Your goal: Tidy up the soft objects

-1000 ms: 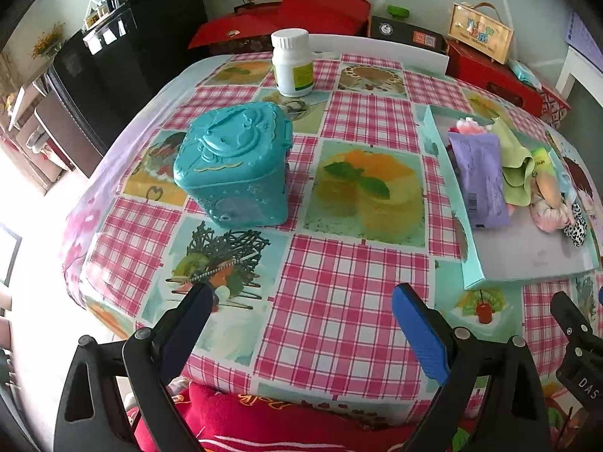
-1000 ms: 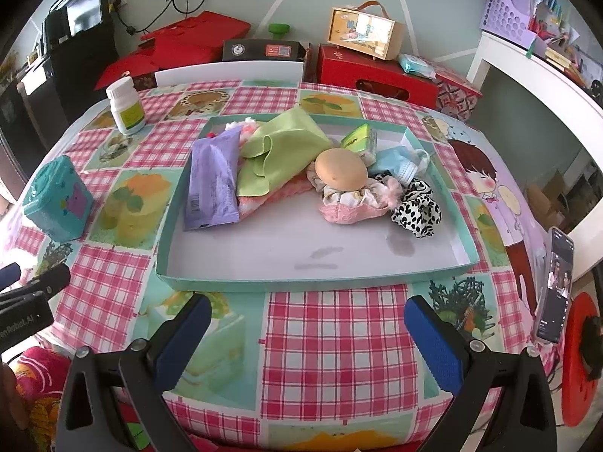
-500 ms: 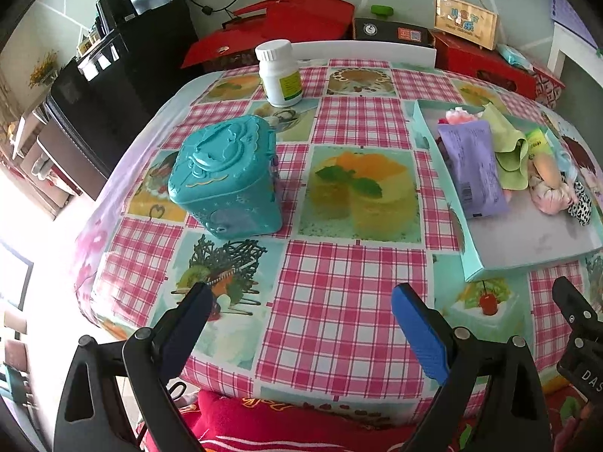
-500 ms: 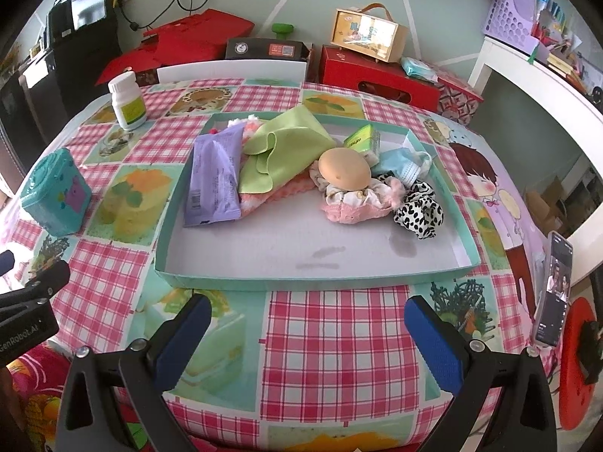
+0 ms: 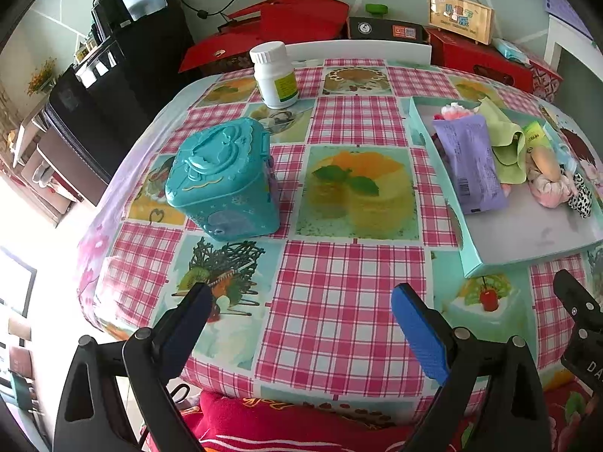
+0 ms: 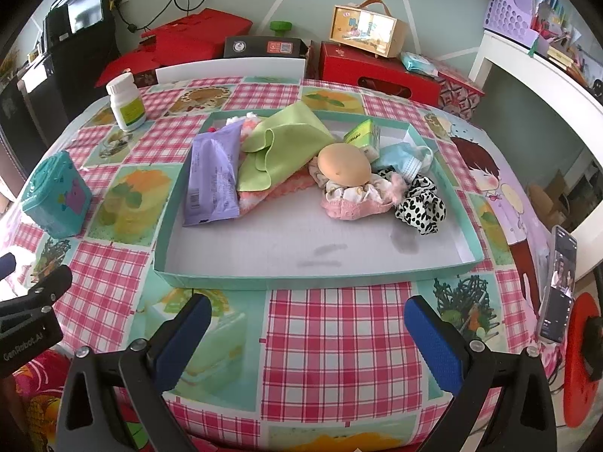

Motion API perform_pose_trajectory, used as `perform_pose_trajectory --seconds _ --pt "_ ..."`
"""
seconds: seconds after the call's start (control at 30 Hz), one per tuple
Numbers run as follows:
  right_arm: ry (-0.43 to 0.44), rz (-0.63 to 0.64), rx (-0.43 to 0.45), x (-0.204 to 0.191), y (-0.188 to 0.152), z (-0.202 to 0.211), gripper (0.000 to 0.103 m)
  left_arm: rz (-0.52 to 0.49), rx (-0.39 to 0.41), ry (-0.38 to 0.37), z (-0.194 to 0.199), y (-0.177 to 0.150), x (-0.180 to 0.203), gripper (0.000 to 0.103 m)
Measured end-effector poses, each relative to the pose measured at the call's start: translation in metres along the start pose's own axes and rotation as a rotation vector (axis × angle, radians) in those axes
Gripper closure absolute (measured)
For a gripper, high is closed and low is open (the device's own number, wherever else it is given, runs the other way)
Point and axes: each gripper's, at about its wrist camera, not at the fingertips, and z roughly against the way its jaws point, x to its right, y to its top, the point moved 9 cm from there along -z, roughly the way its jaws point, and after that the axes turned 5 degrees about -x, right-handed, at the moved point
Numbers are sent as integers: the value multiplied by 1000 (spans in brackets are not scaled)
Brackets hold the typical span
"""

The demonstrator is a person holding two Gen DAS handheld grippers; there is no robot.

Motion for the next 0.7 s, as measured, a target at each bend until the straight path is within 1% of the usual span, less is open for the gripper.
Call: perform_pose_trajectory --seconds 0.7 --pt "6 -5 -3 1 -1 -1 0 -13 3 8 0 1 1 7"
